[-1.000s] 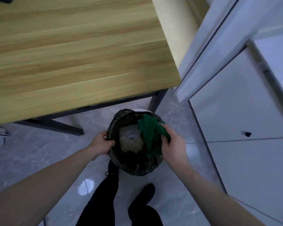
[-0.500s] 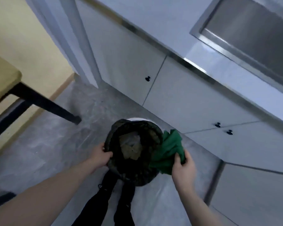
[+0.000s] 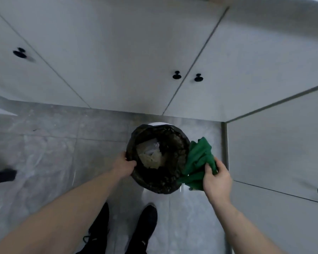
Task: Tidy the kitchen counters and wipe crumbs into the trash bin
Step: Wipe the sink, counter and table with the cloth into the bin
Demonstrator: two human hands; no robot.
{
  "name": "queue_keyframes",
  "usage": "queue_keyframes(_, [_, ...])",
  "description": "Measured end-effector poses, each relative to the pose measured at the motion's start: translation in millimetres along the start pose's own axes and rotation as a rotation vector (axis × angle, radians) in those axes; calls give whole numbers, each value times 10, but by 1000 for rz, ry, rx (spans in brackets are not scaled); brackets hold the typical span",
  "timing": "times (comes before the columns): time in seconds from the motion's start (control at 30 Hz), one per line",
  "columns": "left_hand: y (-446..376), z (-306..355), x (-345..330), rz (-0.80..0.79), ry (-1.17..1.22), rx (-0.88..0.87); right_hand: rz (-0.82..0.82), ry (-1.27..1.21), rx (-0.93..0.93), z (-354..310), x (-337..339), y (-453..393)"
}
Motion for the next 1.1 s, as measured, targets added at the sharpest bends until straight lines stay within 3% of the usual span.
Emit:
queue_keyframes(0.23, [-224,20,-759,-100,-142,-28,28,-21,-62,459,119,-394])
queue_keyframes(0.53, [251,310,-635,-194,-409,-60,-38,-6,-52,413,448,-28])
queue_keyframes(0.67, [1087,1031,-198,-243,-610,-376,-105,38,34,-78,912,407])
queue_keyframes(0.93, [3311,2968,828,-193,-656,-1040,-208,162,325,-1635,2095,1363])
queue_keyframes(1.1, [3888,3727,1471,-75,-797,-1194,-240,209,575,-2786,2509,1694])
Point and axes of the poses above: each hand's wrist, its own y-axis away from the middle knuckle, its own x-axis out of the back of the hand, z = x × y, the point moved 1 cm from there along -y, towards the middle knuckle, and after that the axes turned 7 degrees about -x, right-handed, at the moved point
